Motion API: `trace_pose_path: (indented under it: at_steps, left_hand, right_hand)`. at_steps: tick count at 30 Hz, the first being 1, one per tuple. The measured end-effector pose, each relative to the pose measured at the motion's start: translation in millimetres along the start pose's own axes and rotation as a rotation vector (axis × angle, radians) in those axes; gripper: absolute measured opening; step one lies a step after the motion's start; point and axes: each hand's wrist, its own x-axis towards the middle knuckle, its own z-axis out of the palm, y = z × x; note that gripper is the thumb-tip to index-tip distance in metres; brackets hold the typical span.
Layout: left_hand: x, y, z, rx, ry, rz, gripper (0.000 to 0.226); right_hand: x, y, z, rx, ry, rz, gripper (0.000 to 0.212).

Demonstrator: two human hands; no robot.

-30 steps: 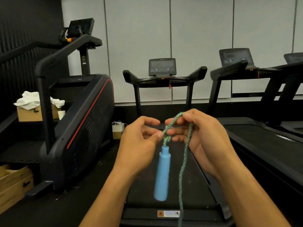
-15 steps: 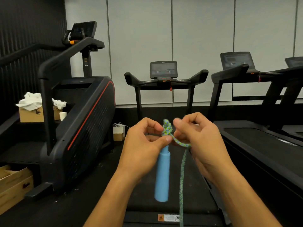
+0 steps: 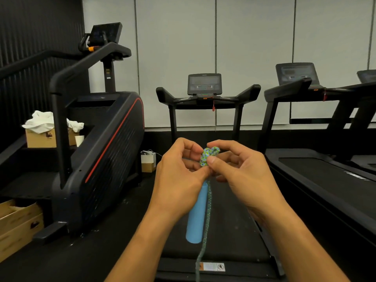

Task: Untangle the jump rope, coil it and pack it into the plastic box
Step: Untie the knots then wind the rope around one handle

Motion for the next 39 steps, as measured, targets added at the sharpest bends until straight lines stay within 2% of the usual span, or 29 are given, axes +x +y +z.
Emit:
trace_pose_path:
  at_steps: [5,8,20,26,30,35,39]
  left_hand:
    - [0,3,-2,-0.095,-0.063,-0.039,0.027]
    - [2,1,-2,-0.143,-0.029,-0.082,0.022]
    - [2,-3,-3,-0.061,-0.062,-0.106,0.004]
    - [2,-3,-2,-0.072,-0.100,-0.060,0.008]
    - [1,-3,-1,-0.059,-0.092,-0.048,0.009]
    - [1,-5,1,-0.072,-0.050,-0.080,0.010]
    - [3,-7,-3,-0.061,-0.061,-0.092,0.012]
  right_hand:
    - [1,2,-2,0.118,0.020,0.043,0.024]
    - [3,4,-3,0.125,0.018,0.049,0.025]
    - [2,5,-6,0.090,0.001,0.073,0.022]
    - [0,3,-9,0.040,-0.027,0.076,0.027]
    - [0,-1,-9,0.066,-0.050,0.090,0.017]
    - [2,-4,-9,0.093,-0.021,0.119,0.023]
    - [1,-3,-11,0.070,-0.086,0.136,0.020]
